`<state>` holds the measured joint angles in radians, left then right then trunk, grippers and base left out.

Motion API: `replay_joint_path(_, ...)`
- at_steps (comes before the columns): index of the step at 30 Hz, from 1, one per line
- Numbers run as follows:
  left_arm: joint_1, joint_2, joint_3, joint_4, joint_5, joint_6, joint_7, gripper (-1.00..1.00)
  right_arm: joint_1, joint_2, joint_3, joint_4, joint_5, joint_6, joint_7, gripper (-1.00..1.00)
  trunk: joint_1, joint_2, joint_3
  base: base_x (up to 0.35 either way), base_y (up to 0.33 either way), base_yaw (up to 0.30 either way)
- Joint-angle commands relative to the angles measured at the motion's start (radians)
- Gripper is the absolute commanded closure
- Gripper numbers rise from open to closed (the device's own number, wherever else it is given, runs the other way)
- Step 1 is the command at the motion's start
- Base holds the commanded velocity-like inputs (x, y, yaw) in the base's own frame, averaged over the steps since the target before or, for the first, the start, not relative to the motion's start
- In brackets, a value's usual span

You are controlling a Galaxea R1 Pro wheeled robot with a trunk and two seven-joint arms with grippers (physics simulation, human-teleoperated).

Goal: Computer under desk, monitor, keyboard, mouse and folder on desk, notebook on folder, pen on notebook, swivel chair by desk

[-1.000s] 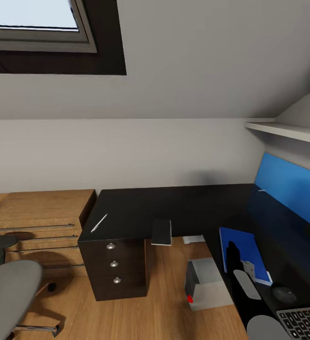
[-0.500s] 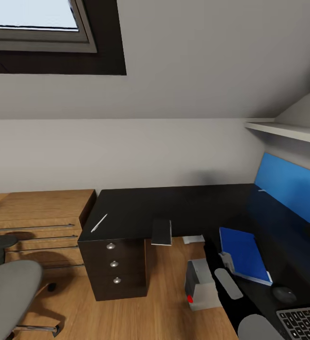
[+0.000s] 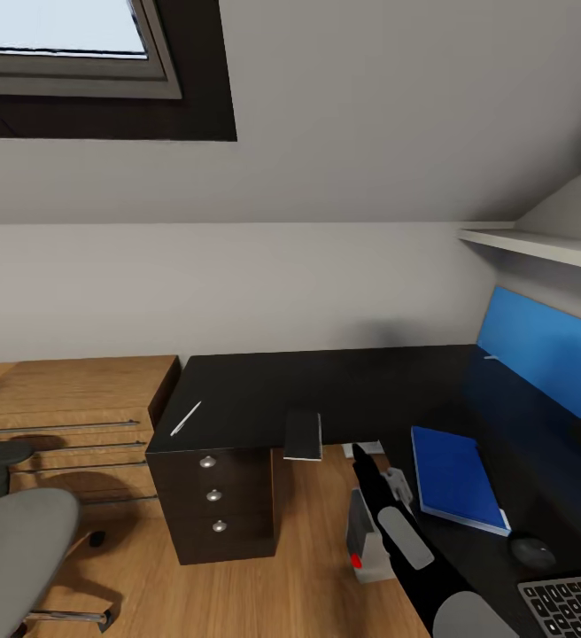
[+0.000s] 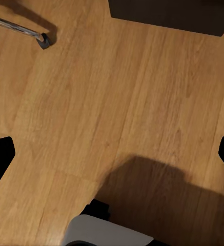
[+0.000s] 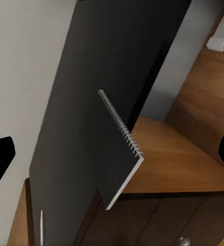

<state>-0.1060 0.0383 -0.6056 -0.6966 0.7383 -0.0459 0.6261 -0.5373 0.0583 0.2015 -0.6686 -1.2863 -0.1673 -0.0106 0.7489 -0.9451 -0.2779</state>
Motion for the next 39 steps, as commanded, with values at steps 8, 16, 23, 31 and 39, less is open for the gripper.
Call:
replay_joint_path(8, -0.001, 0.002, -0.008, -0.001, 0.01, -0.005, 0.007, -1.0, 0.0, 0.0, 0.005, 0.0, -0.02, -0.008, 0.003, -1.0, 0.0, -0.001, -0.001, 0.0, 0.0, 0.0)
replay_joint_path(16, -0.001, 0.002, -0.008, -0.001, 0.01, -0.005, 0.007, -1.0, 0.0, 0.033, 0.004, 0.004, -0.022, -0.063, 0.002, -1.0, 0.0, -0.001, -0.001, 0.0, 0.0, 0.119)
replay_joint_path(23, -0.001, 0.002, -0.007, -0.027, 0.011, -0.005, 0.007, -1.0, 0.0, 0.032, 0.004, 0.004, -0.022, -0.076, 0.003, -1.0, 0.0, -0.001, -0.001, 0.0, 0.0, 0.085)
replay_joint_path(31, -0.001, 0.002, -0.005, -0.053, 0.012, -0.005, 0.009, -1.0, 0.0, 0.031, 0.003, 0.004, -0.022, -0.077, 0.003, -1.0, 0.031, -0.057, -0.026, 0.0, 0.0, 0.005)
replay_joint_path(39, -0.001, 0.002, -0.005, -0.054, 0.012, -0.005, 0.01, -1.0, 0.002, 0.029, 0.002, 0.004, -0.021, -0.077, 0.004, -1.0, 0.061, -0.113, -0.051, 0.0, 0.0, 0.0)
